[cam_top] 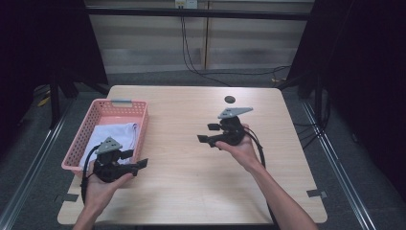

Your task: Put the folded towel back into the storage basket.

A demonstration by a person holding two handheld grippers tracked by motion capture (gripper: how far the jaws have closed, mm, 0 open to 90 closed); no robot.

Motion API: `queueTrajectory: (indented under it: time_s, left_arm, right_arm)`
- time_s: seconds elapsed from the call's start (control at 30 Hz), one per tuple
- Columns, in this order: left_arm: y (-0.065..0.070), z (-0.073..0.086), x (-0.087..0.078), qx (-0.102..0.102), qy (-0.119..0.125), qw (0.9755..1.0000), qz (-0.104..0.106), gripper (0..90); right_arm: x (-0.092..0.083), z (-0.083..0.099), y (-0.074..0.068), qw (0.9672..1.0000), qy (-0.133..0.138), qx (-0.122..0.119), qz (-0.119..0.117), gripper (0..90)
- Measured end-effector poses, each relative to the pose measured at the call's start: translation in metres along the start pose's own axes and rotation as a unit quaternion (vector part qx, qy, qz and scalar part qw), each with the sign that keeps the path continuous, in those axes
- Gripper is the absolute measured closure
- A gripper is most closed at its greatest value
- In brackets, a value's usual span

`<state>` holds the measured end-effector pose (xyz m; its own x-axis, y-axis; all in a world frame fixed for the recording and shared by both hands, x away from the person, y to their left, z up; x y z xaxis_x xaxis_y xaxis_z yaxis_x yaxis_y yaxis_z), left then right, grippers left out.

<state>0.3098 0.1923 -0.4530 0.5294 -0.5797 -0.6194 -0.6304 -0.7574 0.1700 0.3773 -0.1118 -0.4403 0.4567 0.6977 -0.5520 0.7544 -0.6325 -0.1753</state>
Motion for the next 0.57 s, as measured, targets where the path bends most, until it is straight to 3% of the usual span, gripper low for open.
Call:
queueTrajectory:
  time_s: [0.03,0.2,0.27,0.33,0.37,0.5,0.57]
  left_arm:
    - [0.007,0.0,0.005,0.005,0.0,0.9999,0.008,29.4]
    - [0.03,-0.001,0.025,0.031,-0.022,0.9992,0.012,30.1]
    - [0.039,-0.001,0.033,0.026,-0.018,0.9994,0.014,30.0]
    - [0.047,0.002,0.039,0.01,-0.012,0.9994,0.031,30.1]
    - [0.05,0.004,0.041,0.009,-0.011,0.9995,0.027,31.2]
    - [0.061,0.019,0.049,0.045,-0.031,0.9981,0.029,30.3]
    - [0.063,0.03,0.056,0.046,-0.048,0.9972,0.034,30.4]
  right_arm:
    - [-0.007,0.007,0.001,1.0,-0.002,0.002,0.005,32.8]
    - [-0.044,0.043,0.004,0.9994,0.004,0.026,0.024,32.3]
    - [-0.055,0.057,0.004,0.9988,-0.003,0.029,0.039,32.1]
    - [-0.067,0.071,0.003,0.9984,-0.006,0.034,0.044,31.7]
    - [-0.072,0.078,0.003,0.998,-0.001,0.04,0.049,31.6]
    - [-0.089,0.106,0.002,0.9961,-0.004,0.057,0.067,29.9]
    - [-0.094,0.115,0.003,0.9957,-0.002,0.058,0.073,28.4]
Point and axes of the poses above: each handheld gripper's, and its own axes: x roughly forward along the jaws, z roughly out of its underside, y roughly to its right, the point moved 5 cm from there along x, roughly forward along the jaws, and after that the axes turned 2 degrees about -y, right-handed, at the moved point
